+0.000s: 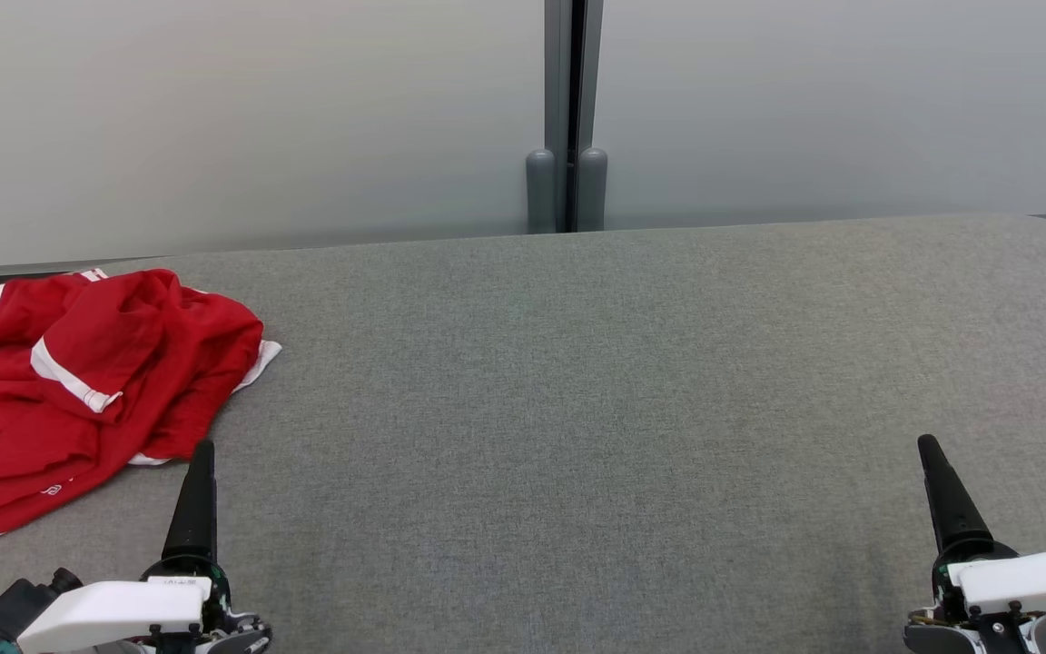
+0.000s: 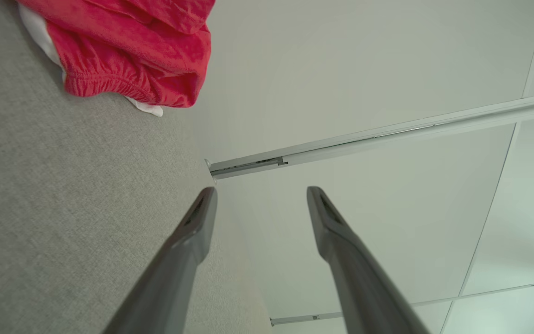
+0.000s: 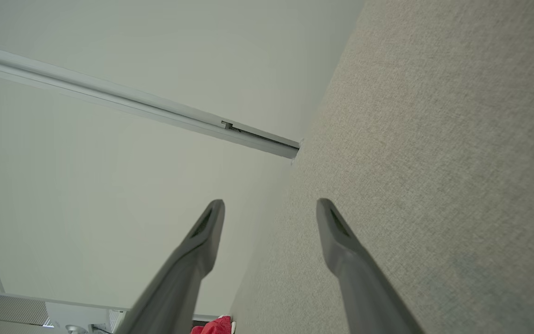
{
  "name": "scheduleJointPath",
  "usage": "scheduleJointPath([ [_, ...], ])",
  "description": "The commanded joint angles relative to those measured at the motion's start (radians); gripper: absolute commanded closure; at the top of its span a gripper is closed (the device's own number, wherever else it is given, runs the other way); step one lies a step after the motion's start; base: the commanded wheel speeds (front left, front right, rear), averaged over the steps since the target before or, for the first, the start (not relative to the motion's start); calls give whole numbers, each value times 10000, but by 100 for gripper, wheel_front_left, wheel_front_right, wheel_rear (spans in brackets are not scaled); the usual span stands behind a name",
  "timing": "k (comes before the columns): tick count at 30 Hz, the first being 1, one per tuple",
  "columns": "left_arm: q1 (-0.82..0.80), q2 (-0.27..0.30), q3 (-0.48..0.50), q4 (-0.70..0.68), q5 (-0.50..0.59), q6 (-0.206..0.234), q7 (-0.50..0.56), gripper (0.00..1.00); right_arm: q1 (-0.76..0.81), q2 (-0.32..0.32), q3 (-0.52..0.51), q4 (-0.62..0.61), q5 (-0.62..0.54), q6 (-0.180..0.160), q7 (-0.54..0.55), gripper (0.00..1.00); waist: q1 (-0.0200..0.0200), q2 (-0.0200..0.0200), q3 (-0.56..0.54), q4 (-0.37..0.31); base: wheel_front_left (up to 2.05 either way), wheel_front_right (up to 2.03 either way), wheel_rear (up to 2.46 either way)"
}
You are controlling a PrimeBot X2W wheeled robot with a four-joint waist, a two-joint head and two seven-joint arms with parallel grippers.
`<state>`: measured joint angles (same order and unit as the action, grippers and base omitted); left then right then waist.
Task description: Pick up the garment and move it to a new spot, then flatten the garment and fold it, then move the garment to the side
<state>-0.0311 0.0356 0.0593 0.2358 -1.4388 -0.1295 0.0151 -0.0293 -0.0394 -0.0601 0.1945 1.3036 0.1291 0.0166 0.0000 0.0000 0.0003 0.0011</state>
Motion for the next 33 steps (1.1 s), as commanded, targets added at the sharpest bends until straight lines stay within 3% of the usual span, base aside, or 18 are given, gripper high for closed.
scheduleJointPath([
  [1,-91,87,-14,-204,337,-4,-85,0,-69,-153,41,-287,-420,16,-101,0,0,0,-4,1,0,0,0],
  [15,317,106,-207,-453,3521,81,-663,0,187,-390,501,-929,-3876,17,-683,0,0,0,-71,55,0,0,0],
  [33,763,124,-462,-508,7192,303,-1228,0,420,-534,838,-1105,-6788,19,-1246,0,0,0,-193,123,0,0,0],
])
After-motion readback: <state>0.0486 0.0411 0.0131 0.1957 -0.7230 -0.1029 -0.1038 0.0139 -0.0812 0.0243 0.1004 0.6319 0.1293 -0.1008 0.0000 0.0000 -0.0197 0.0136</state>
